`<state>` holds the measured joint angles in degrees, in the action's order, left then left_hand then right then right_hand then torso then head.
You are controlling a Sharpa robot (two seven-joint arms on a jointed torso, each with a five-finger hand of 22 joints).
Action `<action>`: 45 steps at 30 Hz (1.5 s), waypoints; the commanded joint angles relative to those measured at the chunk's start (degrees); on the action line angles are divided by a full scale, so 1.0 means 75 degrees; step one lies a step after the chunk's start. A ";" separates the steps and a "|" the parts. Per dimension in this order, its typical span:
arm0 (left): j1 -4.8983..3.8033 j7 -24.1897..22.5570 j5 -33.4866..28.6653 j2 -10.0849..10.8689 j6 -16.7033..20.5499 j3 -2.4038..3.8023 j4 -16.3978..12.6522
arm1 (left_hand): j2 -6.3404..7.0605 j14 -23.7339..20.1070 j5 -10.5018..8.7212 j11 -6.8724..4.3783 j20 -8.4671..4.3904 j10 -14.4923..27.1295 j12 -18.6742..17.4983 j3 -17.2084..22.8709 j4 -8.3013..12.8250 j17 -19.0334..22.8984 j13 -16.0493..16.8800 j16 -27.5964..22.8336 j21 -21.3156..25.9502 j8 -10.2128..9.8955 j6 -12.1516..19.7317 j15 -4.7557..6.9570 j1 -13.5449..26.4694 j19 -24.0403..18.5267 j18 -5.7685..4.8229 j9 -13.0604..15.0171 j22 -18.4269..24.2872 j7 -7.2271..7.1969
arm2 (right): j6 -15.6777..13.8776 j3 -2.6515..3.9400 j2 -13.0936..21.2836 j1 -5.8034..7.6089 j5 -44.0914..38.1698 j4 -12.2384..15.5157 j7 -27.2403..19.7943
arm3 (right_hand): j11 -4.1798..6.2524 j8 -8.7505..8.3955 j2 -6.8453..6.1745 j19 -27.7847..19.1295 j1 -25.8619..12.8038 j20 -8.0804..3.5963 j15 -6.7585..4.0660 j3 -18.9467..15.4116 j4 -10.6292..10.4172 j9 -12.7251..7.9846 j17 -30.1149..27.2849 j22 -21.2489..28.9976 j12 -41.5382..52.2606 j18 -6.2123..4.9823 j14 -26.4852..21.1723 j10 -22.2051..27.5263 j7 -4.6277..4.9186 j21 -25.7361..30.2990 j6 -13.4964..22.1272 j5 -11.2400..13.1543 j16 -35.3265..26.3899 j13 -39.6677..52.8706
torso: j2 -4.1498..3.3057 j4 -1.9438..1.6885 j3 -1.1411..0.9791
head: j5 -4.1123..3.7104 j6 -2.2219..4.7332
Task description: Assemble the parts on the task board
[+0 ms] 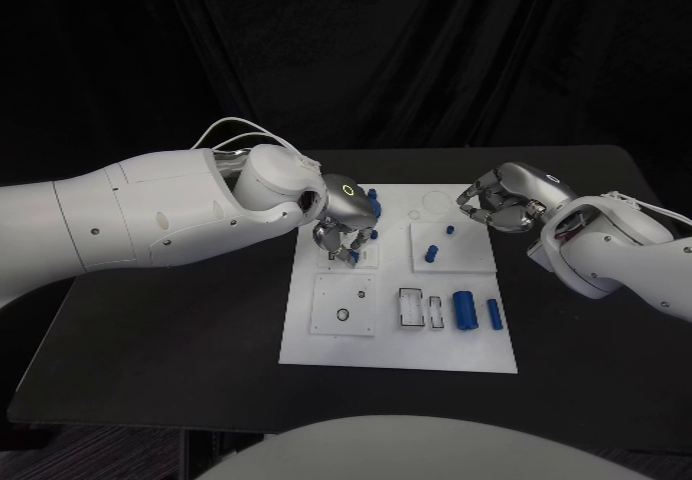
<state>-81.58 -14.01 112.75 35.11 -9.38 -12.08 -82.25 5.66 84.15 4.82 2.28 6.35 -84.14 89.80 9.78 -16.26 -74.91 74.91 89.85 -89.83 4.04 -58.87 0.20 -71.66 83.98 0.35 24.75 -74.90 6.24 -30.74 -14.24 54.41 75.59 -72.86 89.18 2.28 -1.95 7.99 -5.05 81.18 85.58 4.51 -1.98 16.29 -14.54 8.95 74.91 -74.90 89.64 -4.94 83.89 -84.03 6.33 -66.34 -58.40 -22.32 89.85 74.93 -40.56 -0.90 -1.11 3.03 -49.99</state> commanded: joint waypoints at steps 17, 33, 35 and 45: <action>0.0129 0.0233 0.0082 -0.0056 -0.0161 0.0004 0.0126 | 0.0054 0.0780 0.0032 0.0082 0.0085 -0.0781 0.0027 0.0329 0.0034 -0.2012 0.2013 0.0020 -0.0023 -0.0058 0.0100 -0.0071 -0.0264 0.0803 -0.0046 -0.0093 -0.2013 0.0056 | 0.0083 0.0006 -0.0010 -0.0012 0.0010 -0.0032 0.0081 | 0.0006 -0.0020 0.0010 -0.0004 -0.0008 -0.0040 0.0000 0.0046 0.0019 0.0003 0.1999 -0.1142 -0.0017 0.0005 0.0810 -0.0714 0.0021 -0.0002 -0.0039 -0.0041 0.0004 0.1930 | -0.0001 0.0001 -0.0010 | 0.0023 -0.0002; 0.0185 0.0335 0.0082 -0.0100 -0.0143 0.0004 0.0182 | 0.0074 0.0780 0.0004 0.0093 0.0090 -0.0781 0.0027 0.0374 0.0021 -0.2012 0.2013 0.0020 -0.0023 -0.0053 0.0126 -0.0082 -0.0253 0.0803 -0.0046 -0.0114 -0.2013 0.0068 | 0.0200 0.0006 -0.0004 -0.0013 0.0010 -0.0053 0.0134 | 0.0004 -0.0026 0.0012 -0.0005 -0.0016 -0.0040 0.0001 0.0050 0.0016 0.0001 0.2000 -0.1141 -0.0013 0.0005 0.0810 -0.0719 0.0024 0.0003 -0.0035 -0.0049 0.0005 0.1935 | 0.0000 0.0004 -0.0004 | 0.0017 -0.0002; 0.0188 0.0336 0.0082 -0.0108 -0.0166 0.0004 0.0191 | 0.0067 0.0780 0.0004 0.0094 0.0092 -0.0781 0.0027 0.0390 0.0020 -0.2012 0.2013 0.0020 -0.0023 -0.0049 0.0123 -0.0084 -0.0256 0.0803 -0.0046 -0.0117 -0.2013 0.0067 | 0.0203 0.0006 -0.0007 -0.0013 0.0010 -0.0053 0.0137 | 0.0004 -0.0026 0.0012 -0.0005 -0.0016 -0.0040 0.0001 0.0050 0.0016 0.0001 0.2000 -0.1141 -0.0013 0.0005 0.0810 -0.0719 0.0024 0.0003 -0.0035 -0.0049 0.0005 0.1935 | 0.0000 0.0000 -0.0005 | 0.0023 -0.0002; 0.0219 0.0330 0.0082 -0.0155 -0.0238 0.0004 0.0233 | 0.0018 0.0780 0.0060 0.0094 0.0100 -0.0781 0.0027 0.0504 0.0038 -0.2012 0.2013 0.0020 -0.0023 -0.0034 0.0106 -0.0088 -0.0287 0.0803 -0.0046 -0.0135 -0.2013 0.0063 | 0.0213 0.0006 -0.0017 -0.0013 0.0010 -0.0054 0.0144 | 0.0004 -0.0026 0.0012 -0.0005 -0.0016 -0.0040 0.0001 0.0050 0.0016 0.0001 0.2000 -0.1141 -0.0013 0.0005 0.0810 -0.0719 0.0024 0.0003 -0.0035 -0.0049 0.0005 0.1935 | 0.0000 -0.0004 -0.0014 | 0.0011 -0.0002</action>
<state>-80.13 -11.35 112.98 34.09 -10.19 -12.09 -80.56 5.93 83.93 5.11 2.49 6.76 -83.94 89.80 13.25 -15.95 -74.91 74.91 89.85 -89.83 3.82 -58.24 0.00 -73.36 83.98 0.35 23.79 -74.94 6.86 -29.42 -14.24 54.28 75.59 -72.73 88.78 2.45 -1.95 7.99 -5.05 81.18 85.58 4.51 -1.99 16.46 -14.37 8.95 74.91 -74.94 89.64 -4.94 83.89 -84.03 6.36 -66.34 -58.36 -22.32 89.86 74.90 -40.55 -0.88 -1.17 3.13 -50.00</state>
